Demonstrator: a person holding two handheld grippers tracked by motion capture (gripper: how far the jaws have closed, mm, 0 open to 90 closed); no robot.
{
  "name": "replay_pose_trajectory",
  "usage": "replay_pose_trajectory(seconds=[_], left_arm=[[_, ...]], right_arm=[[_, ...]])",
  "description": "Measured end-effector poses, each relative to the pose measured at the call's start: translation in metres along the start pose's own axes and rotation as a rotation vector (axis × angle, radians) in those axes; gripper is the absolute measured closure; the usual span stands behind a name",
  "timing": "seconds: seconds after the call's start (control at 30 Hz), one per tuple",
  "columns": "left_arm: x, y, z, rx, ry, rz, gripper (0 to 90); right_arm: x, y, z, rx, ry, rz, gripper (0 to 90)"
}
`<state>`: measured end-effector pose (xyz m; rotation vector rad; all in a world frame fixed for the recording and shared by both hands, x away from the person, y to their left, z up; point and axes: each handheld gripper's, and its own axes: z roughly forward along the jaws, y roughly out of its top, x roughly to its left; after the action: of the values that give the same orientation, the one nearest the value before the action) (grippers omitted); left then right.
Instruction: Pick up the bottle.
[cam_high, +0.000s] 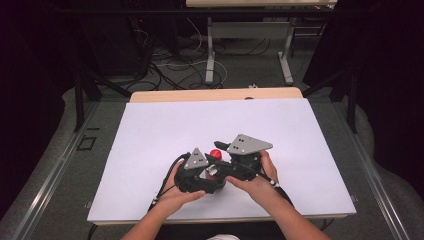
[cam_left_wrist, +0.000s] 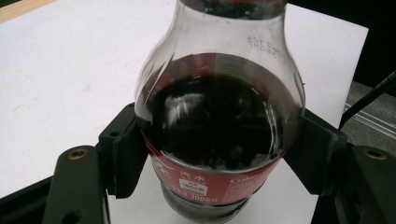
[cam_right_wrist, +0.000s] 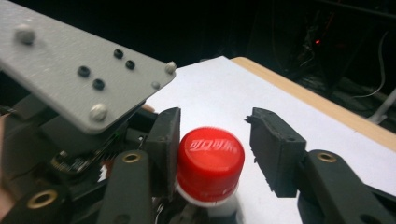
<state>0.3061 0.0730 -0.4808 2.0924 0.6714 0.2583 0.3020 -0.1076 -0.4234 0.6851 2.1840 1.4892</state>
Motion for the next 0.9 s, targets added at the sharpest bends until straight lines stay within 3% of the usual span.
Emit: replay_pose_trajectory(seconds=[0.07, 0.2, 0.23, 0.27, 0.3, 0.33, 0.4, 0.47, 0.5, 0.6, 0.63, 0.7, 0.73, 0.77, 0.8, 0.83, 0.9], left_arm=[[0.001, 0.0, 0.0, 0.002, 0.005, 0.007, 30.2], [-0.001, 0.0, 0.001, 0.004, -0.006, 0.01, 30.1], [-0.001, 0.0, 0.002, 0.003, -0.009, 0.011, 30.1], [-0.001, 0.0, 0.002, 0.001, -0.012, 0.015, 30.1], [-0.001, -0.001, 0.002, 0.001, -0.015, 0.018, 30.1], [-0.002, 0.0, 0.001, 0.015, -0.026, 0.019, 30.1], [-0.003, 0.0, 0.001, -0.001, -0.023, 0.02, 30.1], [-0.003, 0.001, 0.0, 0.012, -0.029, 0.007, 30.1], [-0.002, 0.0, 0.001, -0.007, -0.014, 0.012, 30.1], [-0.001, 0.001, 0.0, 0.011, -0.019, 0.01, 30.1], [0.0, 0.0, 0.001, -0.002, -0.002, 0.01, 30.1], [0.0, 0.0, 0.001, 0.0, 0.003, 0.006, 30.1], [0.0, 0.0, 0.001, 0.0, 0.005, 0.004, 30.1], [0.0, -0.001, 0.002, -0.001, 0.005, 0.0, 30.1], [0.0, -0.001, 0.001, 0.0, 0.002, 0.001, 30.1], [0.0, -0.001, 0.002, 0.001, 0.003, 0.002, 30.1], [-0.001, -0.001, 0.002, 0.004, 0.008, 0.006, 30.1]], right_arm=[[-0.002, -0.001, -0.003, 0.004, 0.029, 0.0, 60.4], [-0.007, -0.001, -0.005, 0.01, 0.083, -0.031, 60.9], [-0.011, 0.0, -0.005, 0.025, 0.118, -0.039, 61.0], [-0.022, 0.001, -0.003, 0.029, 0.21, -0.052, 61.3], [-0.022, 0.001, -0.003, 0.029, 0.21, -0.052, 61.3], [-0.033, 0.002, -0.003, 0.04, 0.301, -0.052, 61.4], [-0.042, 0.002, -0.002, 0.041, 0.359, -0.058, 61.3], [-0.041, 0.004, -0.002, 0.043, 0.354, -0.07, 60.0], [-0.038, 0.004, -0.002, 0.041, 0.329, -0.073, 55.4], [-0.023, 0.004, -0.003, 0.007, 0.249, -0.05, 45.3], [-0.018, 0.004, -0.003, 0.004, 0.211, -0.033, 44.7], [-0.01, 0.003, -0.002, 0.016, 0.148, -0.041, 45.0], [-0.01, 0.003, -0.002, 0.016, 0.148, -0.041, 45.0], [-0.002, 0.002, 0.001, 0.028, 0.086, -0.018, 47.0], [-0.002, 0.002, 0.001, 0.028, 0.086, -0.018, 47.0], [0.001, 0.001, 0.003, 0.031, 0.037, -0.008, 51.4], [0.003, 0.001, 0.005, 0.039, 0.006, 0.025, 56.2]])
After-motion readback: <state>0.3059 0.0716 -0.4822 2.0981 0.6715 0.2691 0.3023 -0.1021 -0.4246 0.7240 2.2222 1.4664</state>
